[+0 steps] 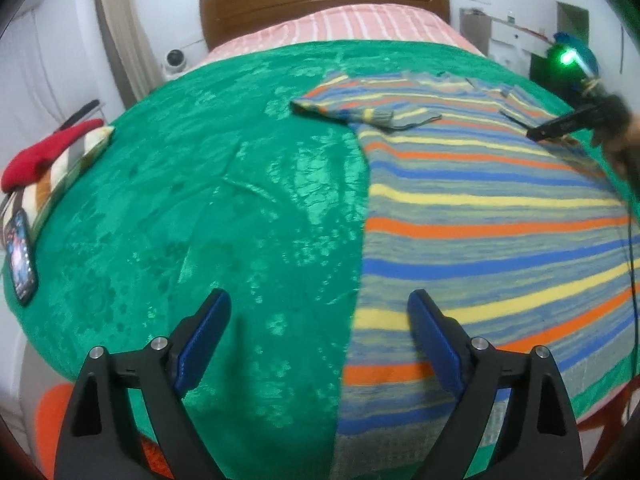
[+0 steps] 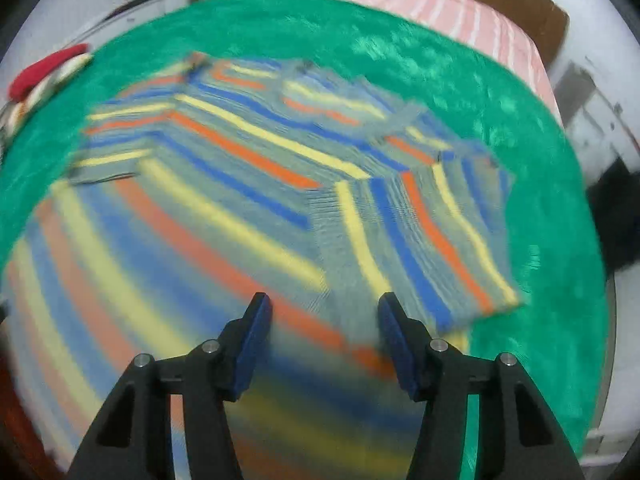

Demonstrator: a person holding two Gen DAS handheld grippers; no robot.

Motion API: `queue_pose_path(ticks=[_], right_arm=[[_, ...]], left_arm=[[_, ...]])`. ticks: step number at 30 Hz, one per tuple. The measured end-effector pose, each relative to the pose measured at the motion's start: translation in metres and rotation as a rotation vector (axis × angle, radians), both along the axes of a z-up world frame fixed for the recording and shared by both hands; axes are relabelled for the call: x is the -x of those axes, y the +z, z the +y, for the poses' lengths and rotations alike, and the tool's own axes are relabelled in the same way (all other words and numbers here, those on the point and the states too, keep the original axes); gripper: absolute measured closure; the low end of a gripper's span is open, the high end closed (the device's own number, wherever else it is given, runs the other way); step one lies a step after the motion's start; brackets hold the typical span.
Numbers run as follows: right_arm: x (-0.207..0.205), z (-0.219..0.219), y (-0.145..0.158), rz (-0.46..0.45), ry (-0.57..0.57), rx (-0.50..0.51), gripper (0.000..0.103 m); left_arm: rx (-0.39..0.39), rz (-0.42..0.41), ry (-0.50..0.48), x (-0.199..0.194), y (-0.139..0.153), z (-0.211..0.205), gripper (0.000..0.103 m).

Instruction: Fold small clothes

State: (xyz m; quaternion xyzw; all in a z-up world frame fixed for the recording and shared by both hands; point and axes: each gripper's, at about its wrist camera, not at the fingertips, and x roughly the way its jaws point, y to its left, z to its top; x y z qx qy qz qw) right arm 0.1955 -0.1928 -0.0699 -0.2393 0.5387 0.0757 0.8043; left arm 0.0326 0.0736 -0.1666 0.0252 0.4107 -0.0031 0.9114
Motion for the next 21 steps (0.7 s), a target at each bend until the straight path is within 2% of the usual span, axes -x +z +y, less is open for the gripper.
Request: queue_pose_path(ticks=[1, 2, 5, 8, 11, 13, 15, 17, 21], right_arm=[[-0.010, -0.009, -0.005, -0.004, -0.056, -0.042, 0.067], [-0.015, -0.021, -0.001, -0.025, -0.121, -0.096, 0.101], [-0.013, -0.061, 0.036, -0.138, -0.257, -0.187, 0.100], [0.002, -0.129, 0.094, -0.269, -0.403, -0.238, 0.100], [0.021, -0.202, 0.145, -0.374, -0.561, -0.221, 0.100], [0.035, -0.249, 0.162, -0.406, -0.650, -0.200, 0.100], [0.042, -0.278, 0.160, -0.383, -0.706, -0.209, 0.100], [0.050, -0.303, 0.146, -0.333, -0.771, -0.244, 0.100], [0.072, -0.316, 0.125, -0.328, -0.858, -0.251, 0.100]], left_arm=[[-0.010, 0.004, 0.002, 0.000, -0.001, 0.000, 0.012], [-0.013, 0.008, 0.002, 0.000, -0.002, 0.001, 0.012], [-0.001, 0.019, 0.003, -0.002, -0.005, 0.002, 0.011], [0.023, 0.031, 0.009, -0.006, -0.007, 0.002, 0.011], [0.053, 0.044, 0.024, -0.009, -0.010, 0.003, 0.010], [0.055, 0.045, 0.032, -0.008, -0.011, 0.004, 0.009], [0.052, 0.044, 0.037, -0.008, -0.011, 0.003, 0.008], [0.046, 0.043, 0.041, -0.007, -0.011, 0.002, 0.008], [0.018, 0.037, 0.038, -0.004, -0.010, 0.001, 0.008]])
